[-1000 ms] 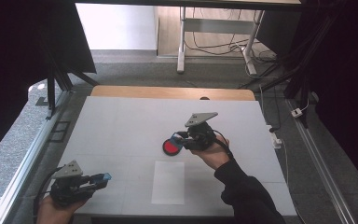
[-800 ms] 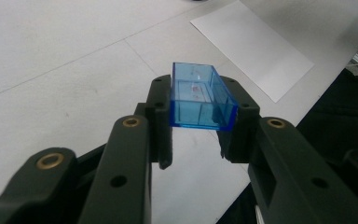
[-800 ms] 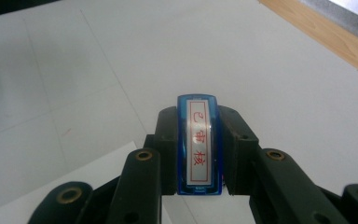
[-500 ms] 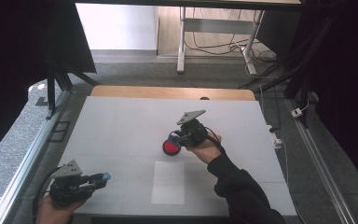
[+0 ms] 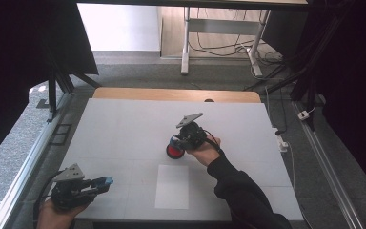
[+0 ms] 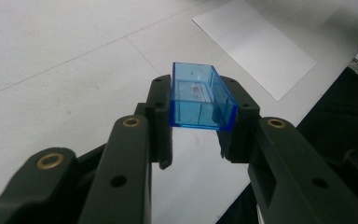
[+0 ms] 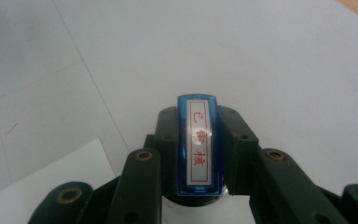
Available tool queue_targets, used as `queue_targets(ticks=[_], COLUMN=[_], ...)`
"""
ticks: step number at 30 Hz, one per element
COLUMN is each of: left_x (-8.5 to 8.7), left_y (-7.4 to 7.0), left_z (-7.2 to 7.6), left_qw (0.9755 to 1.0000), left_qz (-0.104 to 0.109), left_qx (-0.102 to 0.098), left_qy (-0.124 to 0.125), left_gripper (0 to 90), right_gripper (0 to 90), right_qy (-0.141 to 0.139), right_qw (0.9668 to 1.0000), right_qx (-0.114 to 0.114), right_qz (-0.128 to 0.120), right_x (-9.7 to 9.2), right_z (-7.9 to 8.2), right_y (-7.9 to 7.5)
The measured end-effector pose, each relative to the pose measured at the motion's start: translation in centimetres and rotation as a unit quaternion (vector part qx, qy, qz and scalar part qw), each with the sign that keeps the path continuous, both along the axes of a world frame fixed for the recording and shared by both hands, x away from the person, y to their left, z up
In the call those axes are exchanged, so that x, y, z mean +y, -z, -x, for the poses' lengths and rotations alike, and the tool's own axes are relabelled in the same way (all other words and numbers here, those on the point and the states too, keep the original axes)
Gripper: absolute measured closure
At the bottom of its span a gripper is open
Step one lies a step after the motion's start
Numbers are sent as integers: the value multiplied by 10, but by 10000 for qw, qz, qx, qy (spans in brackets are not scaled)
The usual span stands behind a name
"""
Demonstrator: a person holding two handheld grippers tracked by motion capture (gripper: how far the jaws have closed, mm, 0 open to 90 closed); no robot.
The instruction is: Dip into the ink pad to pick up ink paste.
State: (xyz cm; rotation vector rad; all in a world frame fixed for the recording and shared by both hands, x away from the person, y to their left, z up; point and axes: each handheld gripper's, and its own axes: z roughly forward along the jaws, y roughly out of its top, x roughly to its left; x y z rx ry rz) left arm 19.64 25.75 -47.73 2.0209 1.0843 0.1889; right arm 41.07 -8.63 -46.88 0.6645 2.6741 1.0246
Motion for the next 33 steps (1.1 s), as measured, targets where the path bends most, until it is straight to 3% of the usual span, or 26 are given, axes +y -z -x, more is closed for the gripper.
queue_targets(ticks=[16, 27, 30, 33], left_x=[0, 0, 0, 0], left_y=[0, 0, 0, 0], left_z=[1, 1, 1, 1], left_qw=[10000, 10000, 10000, 10000], left_qz=[1, -8, -6, -7], left_qx=[2, 1, 8, 16], left_qy=[-1, 7, 14, 20], left_gripper=[681, 682, 682, 682], right_gripper=[716, 717, 718, 718], right_qy=[130, 46, 96, 238], right_qw=[9998, 9971, 9979, 9994], right_qx=[122, -437, -361, -73], right_qz=[112, 627, 523, 247], right_x=[3, 19, 16, 11], right_z=[-7, 6, 4, -1], right_y=[11, 11, 12, 12])
